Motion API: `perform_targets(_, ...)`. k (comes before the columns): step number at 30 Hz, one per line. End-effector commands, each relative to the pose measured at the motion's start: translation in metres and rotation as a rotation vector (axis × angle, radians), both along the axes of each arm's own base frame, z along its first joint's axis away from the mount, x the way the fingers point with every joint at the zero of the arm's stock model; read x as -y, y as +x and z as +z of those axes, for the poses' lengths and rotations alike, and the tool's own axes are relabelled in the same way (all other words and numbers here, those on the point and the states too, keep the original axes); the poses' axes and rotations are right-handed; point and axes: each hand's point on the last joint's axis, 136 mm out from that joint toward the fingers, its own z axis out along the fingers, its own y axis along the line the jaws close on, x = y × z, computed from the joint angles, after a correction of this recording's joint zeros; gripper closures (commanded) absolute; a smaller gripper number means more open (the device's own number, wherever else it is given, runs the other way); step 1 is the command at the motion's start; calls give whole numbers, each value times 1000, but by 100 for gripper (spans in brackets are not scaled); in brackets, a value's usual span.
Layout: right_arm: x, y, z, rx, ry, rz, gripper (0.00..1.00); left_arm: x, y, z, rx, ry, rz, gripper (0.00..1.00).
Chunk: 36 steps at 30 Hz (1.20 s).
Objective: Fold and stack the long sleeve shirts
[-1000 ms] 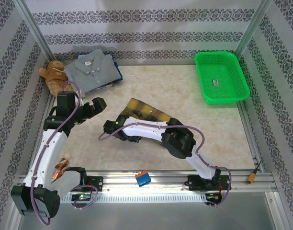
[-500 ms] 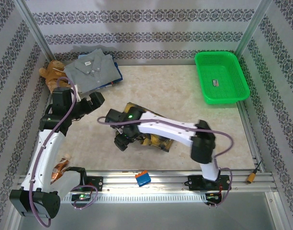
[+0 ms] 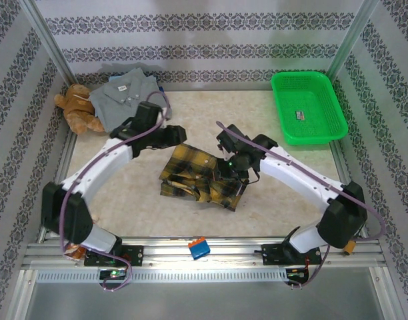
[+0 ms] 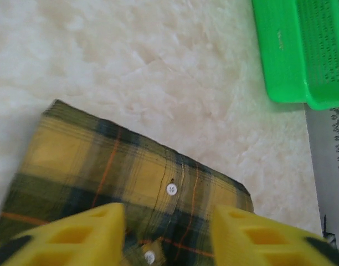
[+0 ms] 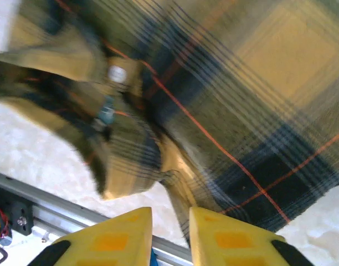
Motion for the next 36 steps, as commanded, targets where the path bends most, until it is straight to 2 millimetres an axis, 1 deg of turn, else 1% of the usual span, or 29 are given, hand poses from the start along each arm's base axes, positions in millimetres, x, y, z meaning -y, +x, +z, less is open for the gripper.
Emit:
perform_targets(1, -6, -2, -22, -61, 35, -46, 79, 19, 8, -26, -6, 42, -28, 69)
perform_targets(3, 8, -4, -43, -85, -20, -82, 80, 30, -1, -51, -46, 61, -40, 71)
perform_targets(5, 18, -4, -64, -113, -34, -120, 81, 32, -17, -85, -108, 76, -33, 75)
perform_targets(7, 29, -8, -84, -137, -98, -121, 82, 34, -35, -113, -170, 85, -29, 79)
perform_targets(8, 34, -12, -95, -154, -132, -120, 82, 31, -45, -127, -199, 111, -24, 80)
perform_targets(11, 48, -20, -127, -188, -204, -138, 81, 15, -70, -162, -253, 168, 10, 83)
perform_targets(14, 61, -25, -148, -222, -273, -145, 83, 3, -90, -187, -295, 203, 12, 84)
perform_targets(16, 65, -25, -152, -223, -297, -150, 83, 2, -99, -193, -301, 203, -5, 84)
perform_targets(19, 68, -20, -142, -197, -288, -161, 82, -7, -102, -188, -265, 248, -6, 84)
perform_targets(21, 65, -15, -125, -172, -259, -148, 80, -1, -98, -173, -214, 204, -26, 81)
perform_targets(23, 56, -9, -98, -131, -210, -115, 75, 14, -94, -146, -159, 120, -65, 75)
perform_targets(27, 37, 3, -35, -52, -81, -79, 68, 33, -83, -70, -41, -25, -87, 62)
perform_targets(28, 32, 7, -19, -33, -42, -82, 67, 33, -81, -54, -17, -38, -85, 60)
perform_targets(30, 25, 17, 0, 0, 25, -93, 66, 28, -73, -35, -7, -34, -54, 58)
perform_targets(31, 24, 26, 5, 24, 40, -106, 66, 25, -66, -33, -25, -41, -36, 58)
perform_targets(33, 22, 45, 4, 49, 37, -112, 69, 28, -53, -38, -63, -57, -24, 59)
perform_targets(34, 20, 55, -1, 43, 31, -104, 71, 29, -46, -46, -81, -41, -14, 63)
perform_targets(36, 21, 71, -21, 8, 6, -106, 77, 31, -35, -67, -129, -25, 22, 69)
